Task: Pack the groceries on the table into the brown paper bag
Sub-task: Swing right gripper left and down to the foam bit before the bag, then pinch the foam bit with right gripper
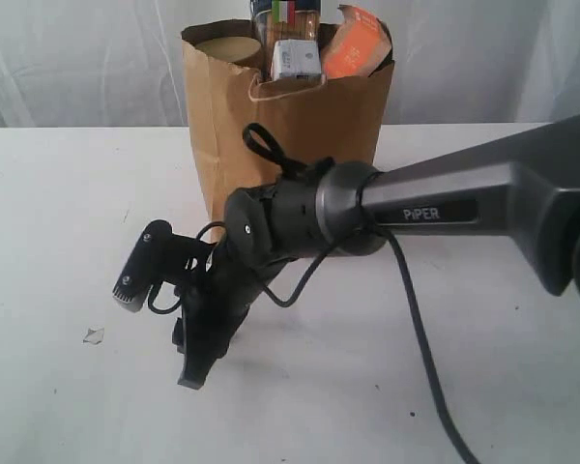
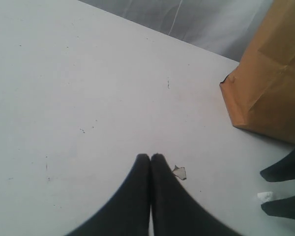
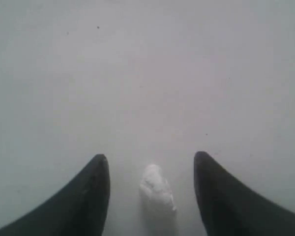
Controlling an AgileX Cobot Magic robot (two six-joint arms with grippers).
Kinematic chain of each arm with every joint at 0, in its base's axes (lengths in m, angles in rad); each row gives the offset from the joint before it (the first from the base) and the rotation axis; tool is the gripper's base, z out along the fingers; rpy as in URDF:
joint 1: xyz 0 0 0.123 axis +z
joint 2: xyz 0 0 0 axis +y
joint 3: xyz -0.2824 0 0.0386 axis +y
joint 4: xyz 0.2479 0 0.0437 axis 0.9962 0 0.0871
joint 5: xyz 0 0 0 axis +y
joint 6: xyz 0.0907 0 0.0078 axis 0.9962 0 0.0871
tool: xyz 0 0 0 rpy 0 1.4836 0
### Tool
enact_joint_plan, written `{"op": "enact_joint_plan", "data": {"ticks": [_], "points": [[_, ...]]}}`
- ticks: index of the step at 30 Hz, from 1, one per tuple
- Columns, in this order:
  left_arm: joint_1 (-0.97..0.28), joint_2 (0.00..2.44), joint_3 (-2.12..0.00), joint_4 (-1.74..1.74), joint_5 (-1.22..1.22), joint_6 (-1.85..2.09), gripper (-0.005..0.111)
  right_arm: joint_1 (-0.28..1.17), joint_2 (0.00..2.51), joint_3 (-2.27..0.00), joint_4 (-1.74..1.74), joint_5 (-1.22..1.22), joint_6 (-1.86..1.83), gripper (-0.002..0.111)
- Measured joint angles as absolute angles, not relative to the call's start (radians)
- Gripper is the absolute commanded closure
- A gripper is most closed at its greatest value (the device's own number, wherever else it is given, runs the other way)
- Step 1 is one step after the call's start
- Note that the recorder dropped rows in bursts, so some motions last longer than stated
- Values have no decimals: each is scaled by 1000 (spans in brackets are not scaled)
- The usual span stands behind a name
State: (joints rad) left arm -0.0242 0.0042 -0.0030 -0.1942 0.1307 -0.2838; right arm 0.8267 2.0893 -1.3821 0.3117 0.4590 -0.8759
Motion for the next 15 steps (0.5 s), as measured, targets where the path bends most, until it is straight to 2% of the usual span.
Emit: {"op": "enact_joint_plan", "data": {"ticks": [12, 15], "points": [[-24, 4, -3, -194, 131, -284, 107, 824, 2118, -1382, 314, 434, -568, 71], [-24, 4, -3, -194, 131, -284, 107, 809, 2118, -1384, 314, 473, -484, 83]]}}
